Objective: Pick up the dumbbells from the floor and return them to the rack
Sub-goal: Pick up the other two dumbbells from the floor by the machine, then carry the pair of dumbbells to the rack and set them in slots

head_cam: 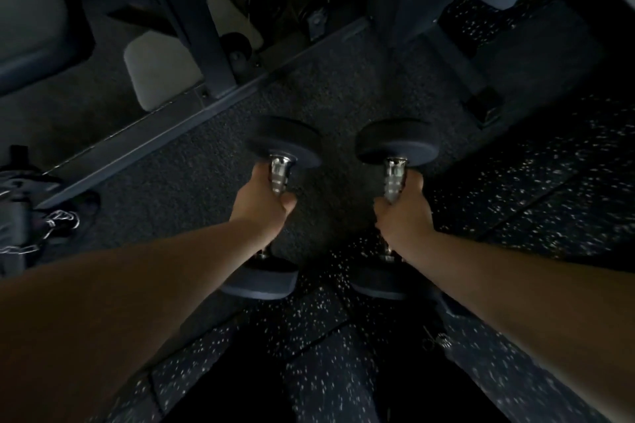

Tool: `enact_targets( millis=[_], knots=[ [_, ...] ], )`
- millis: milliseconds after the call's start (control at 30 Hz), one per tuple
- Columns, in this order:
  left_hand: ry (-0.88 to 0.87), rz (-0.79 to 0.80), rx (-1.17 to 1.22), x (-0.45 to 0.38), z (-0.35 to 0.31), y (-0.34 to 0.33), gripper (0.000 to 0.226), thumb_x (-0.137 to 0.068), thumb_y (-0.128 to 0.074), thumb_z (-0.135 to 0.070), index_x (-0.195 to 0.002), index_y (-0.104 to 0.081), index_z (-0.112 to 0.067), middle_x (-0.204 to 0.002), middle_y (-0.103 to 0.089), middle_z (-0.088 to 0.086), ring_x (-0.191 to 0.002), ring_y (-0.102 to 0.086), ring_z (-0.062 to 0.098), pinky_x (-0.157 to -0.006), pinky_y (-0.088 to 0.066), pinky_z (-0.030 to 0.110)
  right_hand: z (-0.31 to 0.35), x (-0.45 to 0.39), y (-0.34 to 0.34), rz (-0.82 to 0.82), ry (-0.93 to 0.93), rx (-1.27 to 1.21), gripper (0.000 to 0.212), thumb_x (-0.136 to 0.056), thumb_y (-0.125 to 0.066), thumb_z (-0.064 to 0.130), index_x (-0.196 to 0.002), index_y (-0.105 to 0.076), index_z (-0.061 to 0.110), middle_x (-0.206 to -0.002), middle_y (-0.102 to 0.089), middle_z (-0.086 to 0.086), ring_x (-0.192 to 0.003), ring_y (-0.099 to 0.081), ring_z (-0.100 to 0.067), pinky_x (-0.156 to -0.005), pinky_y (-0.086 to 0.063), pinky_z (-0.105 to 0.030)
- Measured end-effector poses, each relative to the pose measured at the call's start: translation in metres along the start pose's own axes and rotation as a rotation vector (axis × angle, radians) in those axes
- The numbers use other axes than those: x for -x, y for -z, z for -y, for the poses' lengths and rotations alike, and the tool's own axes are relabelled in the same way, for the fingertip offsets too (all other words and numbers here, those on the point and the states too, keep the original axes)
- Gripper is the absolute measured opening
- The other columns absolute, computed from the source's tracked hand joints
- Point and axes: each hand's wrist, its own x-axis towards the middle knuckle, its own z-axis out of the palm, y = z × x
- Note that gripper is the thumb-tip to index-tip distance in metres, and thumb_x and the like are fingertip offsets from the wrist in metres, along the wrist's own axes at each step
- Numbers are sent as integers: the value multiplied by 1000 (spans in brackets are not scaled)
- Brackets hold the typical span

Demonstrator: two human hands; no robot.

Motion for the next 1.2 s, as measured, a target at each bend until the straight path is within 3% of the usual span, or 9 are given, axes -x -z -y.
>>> enact_targets(
  millis=[233,533,733,933,1100,1200],
  knots=[
    [-41,25,-38,68,-87,18,34,-83,-59,-16,-113,-42,-21,-80,-56,3,-64,-56,22,-57,-47,34,24,61,88,-11,-83,-59,43,-88,-55,11,-127,-37,8,-96,-52,-9,-84,-53,-24,-74,-40,-33],
    [-29,53,16,146,-179,30,33,-81,-58,-17,-108,-41,-24,-85,-60,8,-51,-59,20,-32,-41,19,50,125,193,-119,-144,-91,45,-88,-54,10,-129,-35,8,-96,-51,-7,-84,-51,-22,-74,-38,-30],
    [-49,103,-5,172,-218,24,38,-79,-58,-17,-113,-42,-23,-87,-59,5,-49,-60,18,-31,-39,16,56,155,232,-185,-183,-165,46,-88,-54,9,-130,-35,8,-97,-52,-9,-86,-53,-24,-77,-43,-34],
    [-192,155,-59,194,-254,22,29,-78,-59,-18,-101,-43,-25,-81,-58,2,-40,-58,14,-35,-45,22,58,193,258,-215,-296,-325,21,-94,-45,13,-111,-37,22,-81,-52,-2,-72,-53,-21,-69,-48,-40],
    [-330,211,-130,227,-283,23,32,-77,-60,-20,-104,-44,-26,-80,-60,3,-41,-59,18,-36,-48,25,54,239,287,-326,-261,-330,47,-90,-55,13,-132,-34,12,-90,-50,-3,-84,-51,-21,-74,-39,-30],
    [-419,250,-168,253,-301,18,31,-78,-59,-18,-104,-45,-25,-77,-60,2,-40,-59,20,-38,-52,29,47,271,308,-374,-293,-369,48,-88,-54,11,-132,-34,10,-98,-52,-8,-87,-54,-24,-78,-45,-35]
  ],
)
